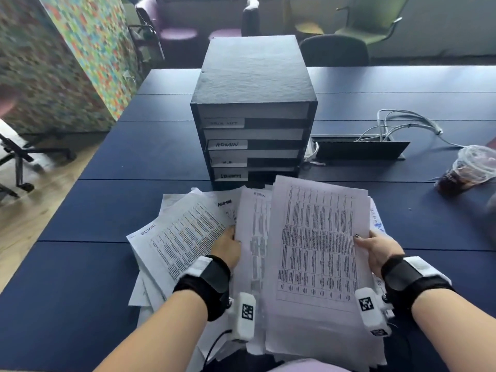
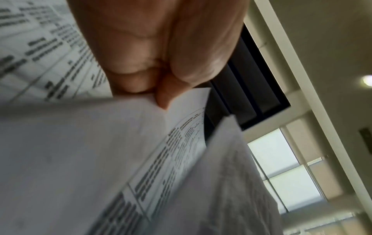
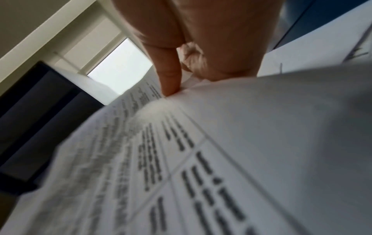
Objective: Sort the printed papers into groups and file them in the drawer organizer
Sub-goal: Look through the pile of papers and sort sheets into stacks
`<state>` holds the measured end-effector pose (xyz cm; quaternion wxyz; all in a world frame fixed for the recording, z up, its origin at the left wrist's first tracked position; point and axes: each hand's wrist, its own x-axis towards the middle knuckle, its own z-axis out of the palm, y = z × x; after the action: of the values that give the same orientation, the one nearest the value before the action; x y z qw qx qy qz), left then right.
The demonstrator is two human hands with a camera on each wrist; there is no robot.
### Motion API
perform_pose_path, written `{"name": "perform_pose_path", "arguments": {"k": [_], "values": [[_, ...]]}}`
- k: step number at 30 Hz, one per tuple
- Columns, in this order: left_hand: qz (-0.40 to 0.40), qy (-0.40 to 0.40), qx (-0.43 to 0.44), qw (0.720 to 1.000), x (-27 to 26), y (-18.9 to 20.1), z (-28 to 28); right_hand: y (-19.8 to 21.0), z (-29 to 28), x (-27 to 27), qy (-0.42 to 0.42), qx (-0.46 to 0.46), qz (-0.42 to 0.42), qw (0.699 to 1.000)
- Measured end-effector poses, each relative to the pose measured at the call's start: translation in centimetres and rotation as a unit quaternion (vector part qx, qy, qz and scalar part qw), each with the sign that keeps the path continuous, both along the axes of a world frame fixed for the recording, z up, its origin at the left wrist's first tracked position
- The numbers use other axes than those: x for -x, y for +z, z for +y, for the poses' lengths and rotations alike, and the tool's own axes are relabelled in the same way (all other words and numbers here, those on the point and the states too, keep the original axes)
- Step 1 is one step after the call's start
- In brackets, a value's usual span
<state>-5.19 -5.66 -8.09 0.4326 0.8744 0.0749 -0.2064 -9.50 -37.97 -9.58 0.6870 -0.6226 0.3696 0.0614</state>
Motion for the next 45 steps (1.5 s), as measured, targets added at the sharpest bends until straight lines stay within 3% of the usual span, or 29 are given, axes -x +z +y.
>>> {"name": "perform_pose_path", "arguments": {"k": [5,8,10,12,16,19,23,29,35,39,45], "values": [[0.018,-0.009,0.035,0.999,-0.1,-0.5,0.0,0.3,0.8,-0.3,0.011,0.042,0.018,0.999],[-0.008,0.084,-0.047,0.995,-1.3,-1.0,3.3,0.2,1.0,-0.2,0.036,0.035,0.028,0.998],[-0.004,0.159,-0.154,0.975,-1.8,-1.4,6.0,-0.2,0.8,0.0,0.06,0.036,0.038,0.997],[0.001,0.235,-0.196,0.952,-1.6,-1.4,8.7,-0.7,0.7,-0.1,0.078,0.053,0.034,0.995],[-0.013,0.381,-0.165,0.91,-1.2,-2.1,13.0,-1.1,0.9,-0.2,0.101,0.071,0.029,0.992],[-0.008,0.419,-0.121,0.9,-1.1,-2.2,14.7,-1.3,1.2,-0.4,0.107,0.087,0.028,0.99],[-0.054,0.429,-0.058,0.9,-1.3,-2.3,15.1,-1.9,1.4,-0.5,0.106,0.107,0.024,0.988],[-0.134,0.358,-0.014,0.924,-1.1,-1.7,14.1,-3.0,0.8,-0.4,0.091,0.119,0.029,0.988],[-0.293,0.303,-0.032,0.906,-2.1,3.8,13.0,-3.7,0.1,-0.1,0.039,0.083,0.006,0.996],[-0.389,0.268,-0.052,0.88,-3.3,9.1,12.6,-3.3,0.1,0.2,0.015,0.048,-0.01,0.999],[-0.481,0.313,-0.002,0.819,-5.8,14.9,12.8,-1.0,0.5,1.6,-0.024,-0.077,-0.078,0.994]]}}
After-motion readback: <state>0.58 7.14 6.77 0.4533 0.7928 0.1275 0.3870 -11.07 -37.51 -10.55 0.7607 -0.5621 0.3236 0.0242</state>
